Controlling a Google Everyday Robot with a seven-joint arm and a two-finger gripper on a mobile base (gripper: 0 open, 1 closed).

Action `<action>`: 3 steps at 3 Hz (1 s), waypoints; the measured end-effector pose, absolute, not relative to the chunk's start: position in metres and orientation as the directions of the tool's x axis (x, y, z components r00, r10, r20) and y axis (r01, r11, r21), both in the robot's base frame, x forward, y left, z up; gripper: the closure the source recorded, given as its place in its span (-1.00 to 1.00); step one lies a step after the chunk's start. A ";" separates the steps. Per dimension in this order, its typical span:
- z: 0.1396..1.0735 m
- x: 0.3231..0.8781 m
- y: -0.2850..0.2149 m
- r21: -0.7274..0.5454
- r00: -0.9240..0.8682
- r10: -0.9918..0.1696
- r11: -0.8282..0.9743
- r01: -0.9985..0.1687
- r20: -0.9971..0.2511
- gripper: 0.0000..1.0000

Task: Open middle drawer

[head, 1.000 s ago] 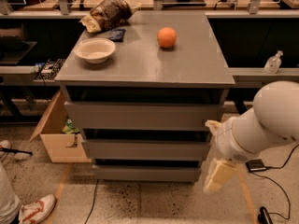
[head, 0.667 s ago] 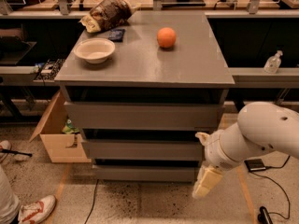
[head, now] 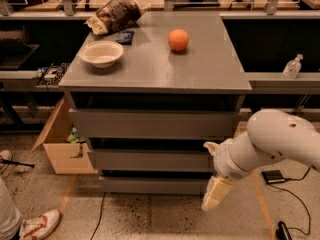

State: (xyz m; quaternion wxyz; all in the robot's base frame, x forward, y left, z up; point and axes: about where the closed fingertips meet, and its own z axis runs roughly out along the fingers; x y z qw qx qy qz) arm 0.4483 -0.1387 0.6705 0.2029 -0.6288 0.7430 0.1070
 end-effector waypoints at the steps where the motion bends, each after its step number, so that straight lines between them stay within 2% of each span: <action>1: 0.640 0.476 -0.124 -0.122 -0.054 -0.895 0.120 -0.985 -0.443 -1.00; 2: 0.608 0.506 -0.116 -0.155 -0.012 -0.885 0.095 -0.983 -0.465 -1.00; 3: 0.526 0.559 -0.085 -0.178 0.024 -0.897 0.061 -0.982 -0.441 -1.00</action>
Offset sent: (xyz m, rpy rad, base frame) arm 0.0966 0.0311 -0.1032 0.0587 -0.1121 0.1243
